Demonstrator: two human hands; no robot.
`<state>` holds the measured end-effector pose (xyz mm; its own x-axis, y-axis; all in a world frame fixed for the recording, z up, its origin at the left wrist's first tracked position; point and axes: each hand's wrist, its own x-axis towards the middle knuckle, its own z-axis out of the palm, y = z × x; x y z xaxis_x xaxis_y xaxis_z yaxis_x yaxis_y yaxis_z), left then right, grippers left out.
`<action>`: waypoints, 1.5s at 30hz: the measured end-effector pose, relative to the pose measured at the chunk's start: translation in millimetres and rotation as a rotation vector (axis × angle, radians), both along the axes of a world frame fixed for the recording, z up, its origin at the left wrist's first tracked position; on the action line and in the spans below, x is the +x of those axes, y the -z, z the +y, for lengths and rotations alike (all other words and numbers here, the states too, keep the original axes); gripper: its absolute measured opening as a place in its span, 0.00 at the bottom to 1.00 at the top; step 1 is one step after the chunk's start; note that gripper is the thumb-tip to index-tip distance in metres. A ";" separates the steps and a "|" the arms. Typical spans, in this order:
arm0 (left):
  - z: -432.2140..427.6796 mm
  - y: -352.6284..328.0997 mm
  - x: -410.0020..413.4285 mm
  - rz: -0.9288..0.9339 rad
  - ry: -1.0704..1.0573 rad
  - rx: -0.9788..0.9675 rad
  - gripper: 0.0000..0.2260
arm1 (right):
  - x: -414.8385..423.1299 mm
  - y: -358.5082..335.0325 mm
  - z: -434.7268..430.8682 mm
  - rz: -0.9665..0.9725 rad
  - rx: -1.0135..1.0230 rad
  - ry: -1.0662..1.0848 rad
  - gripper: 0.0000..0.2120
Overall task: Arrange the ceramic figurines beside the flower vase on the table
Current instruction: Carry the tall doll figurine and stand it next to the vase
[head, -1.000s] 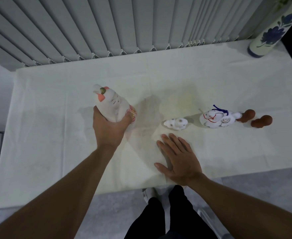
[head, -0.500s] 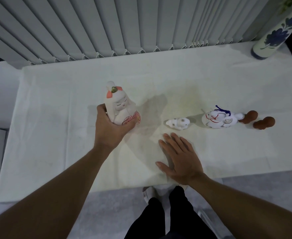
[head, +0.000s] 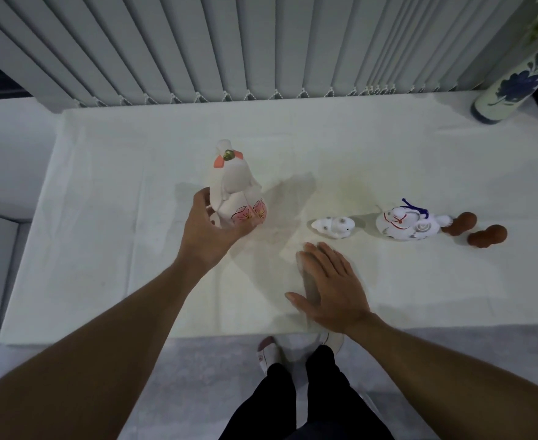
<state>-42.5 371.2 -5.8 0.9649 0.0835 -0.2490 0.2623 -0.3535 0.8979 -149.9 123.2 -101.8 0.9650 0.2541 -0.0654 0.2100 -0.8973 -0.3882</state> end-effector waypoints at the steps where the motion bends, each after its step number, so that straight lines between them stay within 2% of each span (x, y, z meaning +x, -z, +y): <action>1: 3.1 0.5 -0.9 0.005 0.008 0.004 0.39 | 4.7 -5.5 3.2 0.012 0.039 0.005 0.42; 5: 14.2 2.1 -0.4 0.020 0.039 0.029 0.40 | 39.9 -32.5 21.4 0.005 0.189 0.002 0.42; 9: 17.2 1.3 4.5 0.024 0.029 0.044 0.44 | 87.9 -58.6 40.5 0.172 0.376 0.048 0.47; 14: 16.4 -1.3 8.7 0.063 0.055 0.003 0.36 | 141.5 -79.7 65.7 0.419 0.490 0.065 0.57; 17: 15.1 -6.4 9.8 0.079 0.056 -0.049 0.31 | 148.5 -89.2 73.4 0.483 0.525 -0.007 0.49; 22: 13.6 -18.8 17.1 0.054 0.127 -0.054 0.25 | 146.0 -98.0 69.4 0.476 0.594 0.085 0.39; 30: -22.1 -55.6 53.2 -0.031 0.309 -0.026 0.35 | 153.1 -136.5 25.9 0.365 0.729 0.253 0.37; 34: -65.4 -74.4 77.9 -0.050 0.390 -0.026 0.36 | 160.2 -152.0 -12.6 0.260 0.713 0.313 0.36; 45: -228.6 -74.1 158.9 -0.005 0.619 -0.009 0.34 | 191.9 -155.3 -161.7 0.174 0.682 0.538 0.34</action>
<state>116.4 142.7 68.3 0.8349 -0.4939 -0.2429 0.0073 -0.4313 0.9022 42.0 -38.5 53.5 0.9556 -0.1939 -0.2219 -0.2852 -0.4188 -0.8622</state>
